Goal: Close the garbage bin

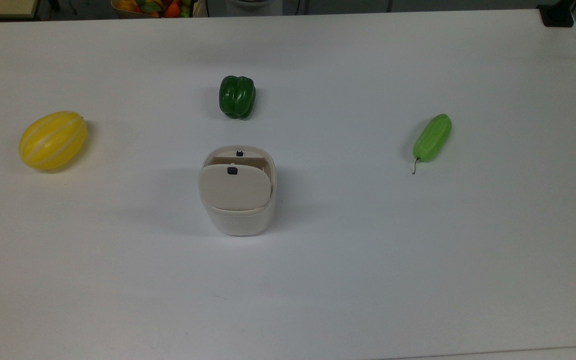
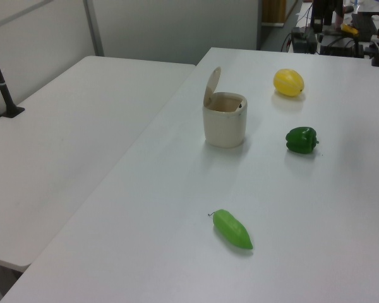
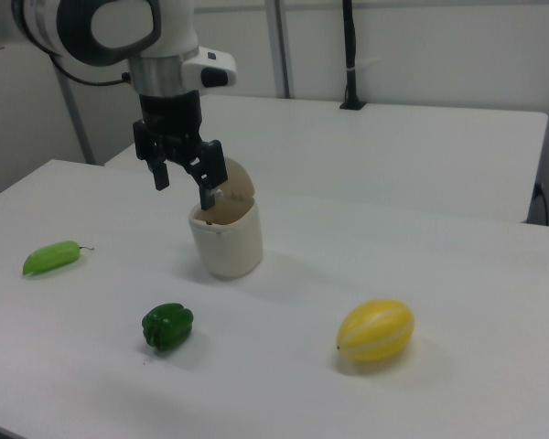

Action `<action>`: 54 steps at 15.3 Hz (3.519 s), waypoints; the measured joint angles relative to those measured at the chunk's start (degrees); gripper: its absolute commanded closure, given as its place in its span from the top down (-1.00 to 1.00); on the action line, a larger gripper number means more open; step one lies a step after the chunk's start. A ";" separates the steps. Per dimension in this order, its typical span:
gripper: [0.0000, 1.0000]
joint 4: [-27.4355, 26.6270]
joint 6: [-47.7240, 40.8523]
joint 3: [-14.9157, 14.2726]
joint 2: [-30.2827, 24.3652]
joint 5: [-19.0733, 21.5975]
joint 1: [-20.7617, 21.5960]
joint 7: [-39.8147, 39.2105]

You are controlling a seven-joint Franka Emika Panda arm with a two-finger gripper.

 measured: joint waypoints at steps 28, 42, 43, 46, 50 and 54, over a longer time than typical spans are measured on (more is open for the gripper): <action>1.00 0.71 -4.65 -0.19 0.00 -0.42 -0.13 0.00; 0.80 1.03 -1.34 -0.28 0.01 -0.42 -0.14 0.00; 0.58 1.03 -0.71 -0.30 0.04 -0.42 -0.14 0.00; -0.33 1.03 0.28 -0.30 0.35 -0.40 -0.14 0.00; -0.88 1.03 2.23 -0.30 0.84 -0.25 -0.13 0.00; -1.00 1.02 5.93 -0.29 2.42 0.41 -0.03 -0.01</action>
